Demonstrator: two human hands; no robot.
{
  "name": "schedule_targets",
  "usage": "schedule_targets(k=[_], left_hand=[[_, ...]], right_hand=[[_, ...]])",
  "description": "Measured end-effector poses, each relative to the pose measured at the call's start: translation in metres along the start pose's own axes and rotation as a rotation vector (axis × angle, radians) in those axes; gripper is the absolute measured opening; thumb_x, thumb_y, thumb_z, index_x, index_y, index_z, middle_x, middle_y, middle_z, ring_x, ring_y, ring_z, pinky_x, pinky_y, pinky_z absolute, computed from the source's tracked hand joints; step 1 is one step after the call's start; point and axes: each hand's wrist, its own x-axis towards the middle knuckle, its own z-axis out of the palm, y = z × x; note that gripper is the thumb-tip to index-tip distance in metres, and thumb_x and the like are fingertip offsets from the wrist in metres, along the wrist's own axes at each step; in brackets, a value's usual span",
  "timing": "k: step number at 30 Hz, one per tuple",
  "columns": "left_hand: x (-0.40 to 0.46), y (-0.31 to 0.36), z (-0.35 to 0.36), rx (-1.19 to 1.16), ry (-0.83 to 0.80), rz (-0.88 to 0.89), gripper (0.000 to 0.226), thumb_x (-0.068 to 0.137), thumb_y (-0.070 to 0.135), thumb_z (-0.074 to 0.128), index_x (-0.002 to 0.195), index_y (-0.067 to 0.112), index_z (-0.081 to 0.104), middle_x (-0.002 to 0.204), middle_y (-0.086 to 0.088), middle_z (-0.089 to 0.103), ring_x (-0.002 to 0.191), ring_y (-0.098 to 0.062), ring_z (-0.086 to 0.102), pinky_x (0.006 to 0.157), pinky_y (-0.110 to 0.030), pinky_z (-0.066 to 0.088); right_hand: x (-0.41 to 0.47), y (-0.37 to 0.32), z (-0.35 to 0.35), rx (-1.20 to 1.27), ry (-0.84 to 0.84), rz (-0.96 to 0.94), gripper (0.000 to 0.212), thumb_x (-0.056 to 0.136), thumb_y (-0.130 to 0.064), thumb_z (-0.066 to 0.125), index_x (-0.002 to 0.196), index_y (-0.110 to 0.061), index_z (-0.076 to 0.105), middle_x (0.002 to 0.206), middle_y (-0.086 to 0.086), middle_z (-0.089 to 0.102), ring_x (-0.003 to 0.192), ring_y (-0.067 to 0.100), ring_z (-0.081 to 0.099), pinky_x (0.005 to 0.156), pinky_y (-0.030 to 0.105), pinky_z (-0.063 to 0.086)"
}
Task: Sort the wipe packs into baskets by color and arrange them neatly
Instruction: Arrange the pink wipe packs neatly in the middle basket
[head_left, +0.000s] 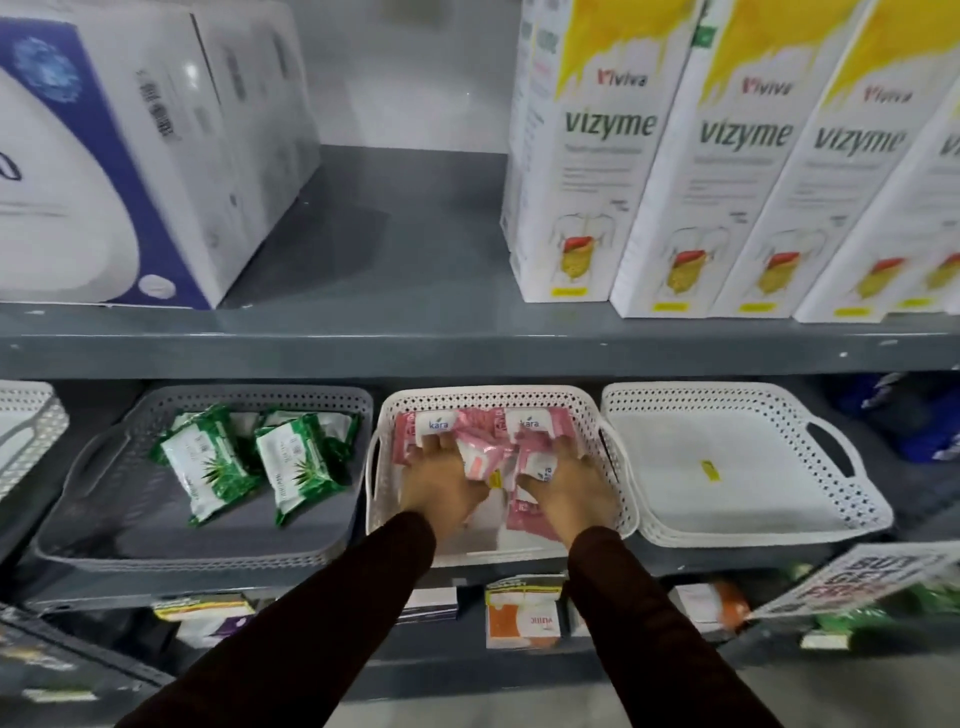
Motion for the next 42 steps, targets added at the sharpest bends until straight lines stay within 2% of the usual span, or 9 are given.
schedule_targets(k=[3, 8, 13, 18, 21, 26, 31, 36, 42], left_hand=[[0.000, -0.006, -0.006, 0.060, -0.133, 0.140, 0.069, 0.072, 0.032, 0.069, 0.134, 0.013, 0.043, 0.113, -0.007, 0.060, 0.095, -0.023, 0.060, 0.083, -0.037, 0.054], [0.000, -0.026, -0.007, 0.124, -0.288, 0.260, 0.068, 0.080, 0.003, 0.061, 0.143, 0.008, 0.037, 0.137, -0.014, 0.052, 0.115, -0.028, 0.056, 0.098, -0.040, 0.048], [-0.005, -0.037, -0.007, 0.054, -0.255, 0.364, 0.073, 0.079, -0.018, 0.050, 0.143, 0.016, 0.042, 0.156, -0.011, 0.030, 0.142, -0.029, 0.030, 0.117, -0.037, 0.028], [-0.010, -0.042, -0.015, -0.240, -0.348, 0.352, 0.088, 0.075, -0.027, 0.046, 0.136, 0.036, 0.047, 0.149, 0.017, 0.033, 0.135, -0.002, 0.033, 0.097, -0.001, 0.032], [-0.005, -0.056, -0.006, -0.158, -0.297, 0.376, 0.097, 0.073, -0.023, 0.047, 0.141, 0.046, 0.036, 0.154, 0.009, 0.031, 0.139, -0.010, 0.032, 0.109, -0.019, 0.035], [-0.001, -0.045, -0.002, -0.093, -0.211, 0.325, 0.078, 0.080, -0.020, 0.046, 0.149, 0.011, 0.029, 0.158, -0.008, 0.024, 0.145, -0.024, 0.023, 0.119, -0.031, 0.019], [0.012, -0.043, 0.002, -0.102, -0.254, 0.302, 0.069, 0.085, -0.017, 0.048, 0.148, 0.007, 0.031, 0.157, -0.012, 0.025, 0.143, -0.027, 0.027, 0.114, -0.023, 0.022], [0.016, -0.040, -0.001, -0.148, -0.352, 0.242, 0.050, 0.098, 0.000, 0.046, 0.146, 0.008, 0.035, 0.156, -0.008, 0.029, 0.141, -0.024, 0.033, 0.104, -0.012, 0.027], [0.019, -0.043, -0.007, -0.222, -0.445, 0.206, 0.056, 0.093, -0.007, 0.052, 0.145, 0.010, 0.038, 0.154, 0.003, 0.027, 0.142, -0.023, 0.032, 0.110, -0.033, 0.036]], right_hand=[[0.007, 0.004, -0.010, 0.048, -0.048, 0.068, 0.054, 0.086, -0.047, 0.070, 0.130, -0.021, 0.053, 0.119, 0.008, 0.068, 0.106, 0.031, 0.067, 0.074, 0.029, 0.042], [0.020, 0.016, -0.016, 0.085, -0.153, 0.156, 0.038, 0.086, -0.046, 0.065, 0.108, -0.016, 0.065, 0.091, 0.004, 0.078, 0.077, 0.021, 0.076, 0.076, 0.038, 0.061], [0.016, 0.019, -0.041, -0.177, -0.349, -0.264, 0.058, 0.072, -0.021, 0.084, 0.124, -0.034, 0.064, 0.137, -0.012, 0.056, 0.124, 0.016, 0.054, 0.104, 0.039, 0.045], [0.002, 0.024, -0.031, -0.198, -0.295, -0.232, 0.065, 0.071, -0.030, 0.085, 0.131, -0.040, 0.060, 0.139, -0.015, 0.060, 0.119, 0.016, 0.062, 0.099, 0.036, 0.049], [0.000, 0.021, -0.018, -0.183, -0.134, -0.235, 0.059, 0.073, -0.037, 0.084, 0.128, -0.035, 0.062, 0.125, -0.011, 0.070, 0.105, 0.017, 0.069, 0.087, 0.032, 0.054], [0.011, 0.013, 0.009, -0.174, 0.026, -0.152, 0.033, 0.080, -0.037, 0.076, 0.107, -0.025, 0.062, 0.095, -0.004, 0.073, 0.079, 0.017, 0.069, 0.069, 0.038, 0.061], [0.030, 0.008, 0.017, -0.111, 0.001, -0.163, 0.048, 0.078, -0.050, 0.075, 0.114, -0.019, 0.064, 0.104, 0.003, 0.071, 0.091, 0.023, 0.067, 0.079, 0.040, 0.060], [0.030, 0.013, -0.003, -0.076, -0.150, -0.214, 0.046, 0.082, -0.034, 0.078, 0.124, -0.020, 0.064, 0.119, 0.000, 0.071, 0.107, 0.021, 0.067, 0.097, 0.035, 0.053], [0.028, 0.031, -0.010, 0.063, -0.149, -0.212, 0.049, 0.078, -0.011, 0.083, 0.125, -0.015, 0.068, 0.127, 0.004, 0.069, 0.117, 0.022, 0.064, 0.103, 0.027, 0.044]])
